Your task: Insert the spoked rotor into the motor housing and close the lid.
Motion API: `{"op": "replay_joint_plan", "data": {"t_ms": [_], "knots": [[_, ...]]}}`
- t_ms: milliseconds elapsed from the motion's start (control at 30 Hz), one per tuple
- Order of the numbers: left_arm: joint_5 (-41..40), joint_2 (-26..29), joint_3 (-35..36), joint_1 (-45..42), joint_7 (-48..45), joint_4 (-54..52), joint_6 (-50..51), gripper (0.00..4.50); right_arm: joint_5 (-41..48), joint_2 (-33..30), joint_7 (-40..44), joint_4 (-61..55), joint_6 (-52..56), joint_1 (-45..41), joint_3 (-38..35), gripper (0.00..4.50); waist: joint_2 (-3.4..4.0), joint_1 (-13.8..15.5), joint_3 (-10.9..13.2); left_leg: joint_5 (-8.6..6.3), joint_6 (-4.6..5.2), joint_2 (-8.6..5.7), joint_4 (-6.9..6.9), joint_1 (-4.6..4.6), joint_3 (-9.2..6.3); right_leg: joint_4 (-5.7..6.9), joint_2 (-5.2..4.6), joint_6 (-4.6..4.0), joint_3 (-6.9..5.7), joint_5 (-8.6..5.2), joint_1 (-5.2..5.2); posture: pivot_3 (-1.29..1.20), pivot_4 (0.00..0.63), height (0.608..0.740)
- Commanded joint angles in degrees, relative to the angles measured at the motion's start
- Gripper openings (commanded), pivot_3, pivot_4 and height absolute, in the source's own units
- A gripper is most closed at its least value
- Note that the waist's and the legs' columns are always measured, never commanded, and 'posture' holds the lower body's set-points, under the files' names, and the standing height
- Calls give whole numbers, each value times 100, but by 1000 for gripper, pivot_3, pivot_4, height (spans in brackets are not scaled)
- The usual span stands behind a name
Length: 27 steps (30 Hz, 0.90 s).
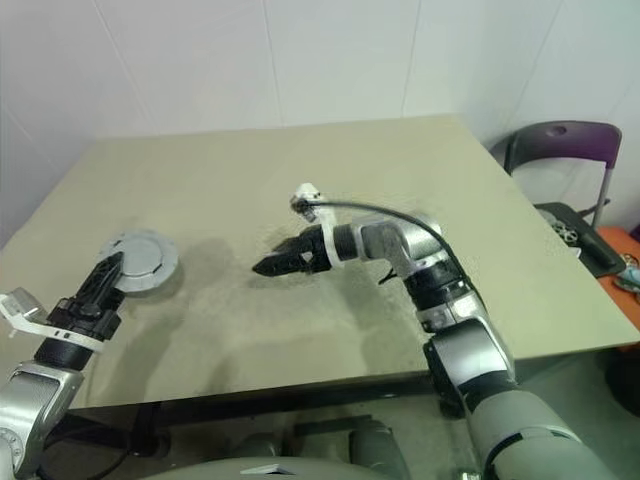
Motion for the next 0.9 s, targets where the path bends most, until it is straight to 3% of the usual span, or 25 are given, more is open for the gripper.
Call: {"op": "replay_joint_plan", "data": {"t_ms": [33, 200, 533, 900], "knots": [[-196, 62, 272, -115, 133, -233, -269, 2105, -393, -107, 399, -326, -985, 46, 277, 4500, -4, 2, 2, 0, 0, 0, 0, 1, 0, 1, 1, 0, 0, 0, 0, 0, 0, 740], [-38, -26, 394, -212, 330, 3, -582, 2105, -803, -141, 584, -205, -1630, 91, 465, 4500, -10, 37, 0, 0, -1, 1, 1, 4, 0, 2, 4, -1, 1, 0, 1, 0, 0, 740], [197, -142, 857, -974, 1333, 1335, -1403, 2105, -1167, -143, 820, -123, -1928, 131, 512, 4500, -50, 153, -9, 1, -3, 0, 3, 4, -1, 0, 3, -2, -2, 1, 3, 0, 0, 740], [311, -182, 901, -1280, 2113, 1895, -1175, 2105, -1295, -137, 924, -182, -1942, 184, 474, 4500, -81, 276, -14, 1, -3, -1, 3, 5, -2, 1, 0, -1, -2, 2, 2, 0, 0, 740]]}}
